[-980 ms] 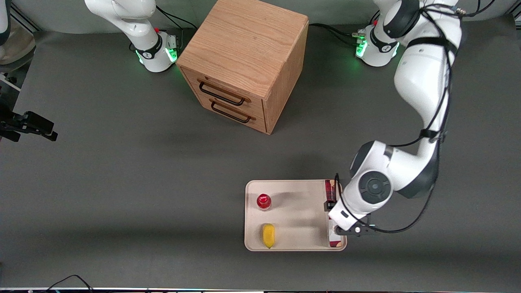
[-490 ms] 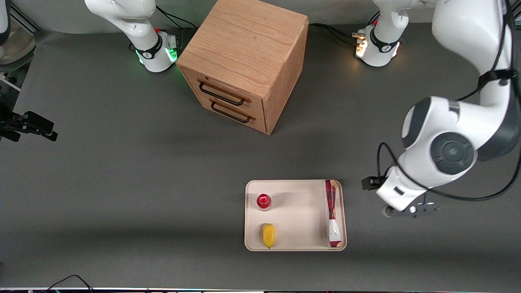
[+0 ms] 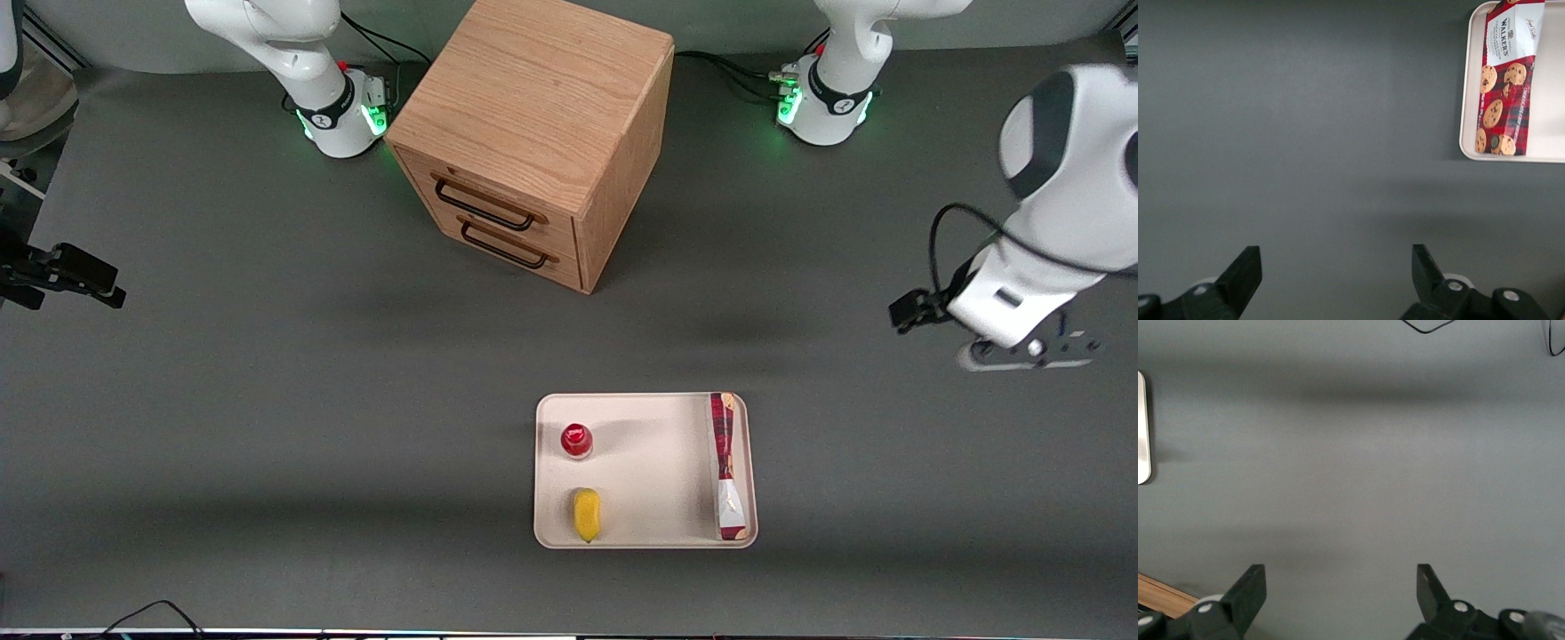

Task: Place red cookie box on tray
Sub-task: 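Open the left gripper and raise it away from the tray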

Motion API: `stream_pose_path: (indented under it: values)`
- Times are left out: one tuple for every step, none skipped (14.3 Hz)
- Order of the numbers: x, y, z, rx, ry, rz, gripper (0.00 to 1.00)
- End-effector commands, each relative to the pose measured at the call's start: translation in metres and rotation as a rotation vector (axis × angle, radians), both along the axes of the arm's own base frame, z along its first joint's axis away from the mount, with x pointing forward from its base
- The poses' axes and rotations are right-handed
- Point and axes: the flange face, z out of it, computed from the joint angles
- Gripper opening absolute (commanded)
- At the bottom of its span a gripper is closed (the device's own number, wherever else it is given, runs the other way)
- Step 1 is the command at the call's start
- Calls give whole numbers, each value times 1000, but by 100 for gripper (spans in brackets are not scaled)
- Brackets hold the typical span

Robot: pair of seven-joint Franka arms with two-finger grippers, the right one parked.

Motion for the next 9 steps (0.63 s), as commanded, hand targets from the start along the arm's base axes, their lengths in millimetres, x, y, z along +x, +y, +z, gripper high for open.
stream_pose_path:
  values:
    - [-32,16,32,-28,0,3,100]
    - [-38,18,45,-27,3,8,100]
    - [-41,22,56,-22,10,12,100]
    - [-43,22,67,-20,12,15,100]
    - [-45,24,78,-17,9,17,100]
    - [-47,29,85,-17,18,24,100]
    - [-48,34,89,-16,19,26,100]
    - [-47,34,93,-17,12,19,100]
    - [-48,34,93,-16,17,11,100]
